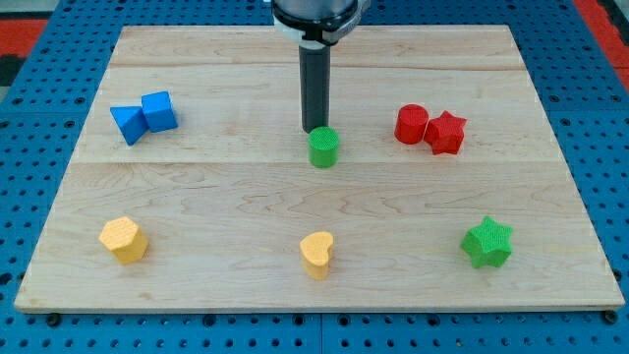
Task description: Slide green circle towards bottom right
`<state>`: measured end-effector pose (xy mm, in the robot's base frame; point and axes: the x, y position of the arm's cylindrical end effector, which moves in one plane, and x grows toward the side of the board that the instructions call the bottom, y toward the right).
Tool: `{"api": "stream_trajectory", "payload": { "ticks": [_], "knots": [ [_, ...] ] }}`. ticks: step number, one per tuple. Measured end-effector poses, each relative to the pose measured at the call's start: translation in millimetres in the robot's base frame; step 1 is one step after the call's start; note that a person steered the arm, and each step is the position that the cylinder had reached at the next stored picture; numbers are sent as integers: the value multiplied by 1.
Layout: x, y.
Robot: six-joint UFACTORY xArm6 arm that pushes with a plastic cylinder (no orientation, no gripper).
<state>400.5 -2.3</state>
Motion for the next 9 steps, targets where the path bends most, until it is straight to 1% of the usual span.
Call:
{"api": "stream_trajectory", "payload": {
  "ticks": [1,2,3,4,6,9],
  "knots": [
    [21,26],
    [34,28],
    [38,-19],
    [41,-47],
    [62,22],
    [64,70]
  ]
}}
